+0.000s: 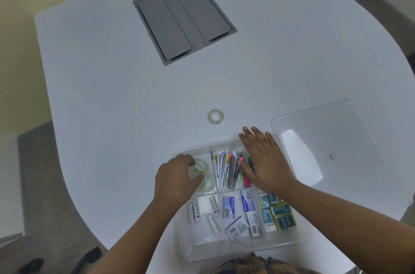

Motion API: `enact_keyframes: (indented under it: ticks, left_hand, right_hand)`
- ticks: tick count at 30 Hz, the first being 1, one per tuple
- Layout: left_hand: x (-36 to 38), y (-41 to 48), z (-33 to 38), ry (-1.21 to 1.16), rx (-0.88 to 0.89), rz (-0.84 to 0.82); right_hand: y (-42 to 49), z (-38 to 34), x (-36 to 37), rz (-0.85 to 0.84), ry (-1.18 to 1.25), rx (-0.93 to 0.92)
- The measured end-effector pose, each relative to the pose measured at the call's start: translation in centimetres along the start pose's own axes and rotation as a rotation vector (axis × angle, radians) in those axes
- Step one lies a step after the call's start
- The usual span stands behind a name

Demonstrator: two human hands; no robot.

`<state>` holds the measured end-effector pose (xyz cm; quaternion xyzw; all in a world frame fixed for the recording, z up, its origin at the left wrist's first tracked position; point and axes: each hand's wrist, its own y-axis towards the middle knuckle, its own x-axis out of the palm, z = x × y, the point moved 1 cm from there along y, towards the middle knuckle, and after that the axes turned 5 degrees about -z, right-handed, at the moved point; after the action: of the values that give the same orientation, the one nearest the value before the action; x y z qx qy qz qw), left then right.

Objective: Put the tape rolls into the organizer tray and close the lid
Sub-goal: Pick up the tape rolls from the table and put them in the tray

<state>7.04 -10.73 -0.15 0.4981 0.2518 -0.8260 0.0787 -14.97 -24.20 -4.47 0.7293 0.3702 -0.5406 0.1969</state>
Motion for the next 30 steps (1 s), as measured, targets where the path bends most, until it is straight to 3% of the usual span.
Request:
enact_keyframes:
  ticks: [9, 24, 30]
  left_hand:
    - [-1.8, 3.7, 2.1, -0.063, 0.082, 0.180]
    - [-0.3, 15.1, 5.0, 0.099, 0.080, -0.082]
    - [0.6, 15.8, 5.3, 0.130, 0.162, -0.060]
  right_hand:
    - [0.0, 0.1, 0.2, 0.012, 0.026, -0.007]
    - [0.1, 0.3, 0.3, -0.010, 0.017, 0.012]
    - [0.2, 0.1, 0.3, -0.025, 0.016, 0.025]
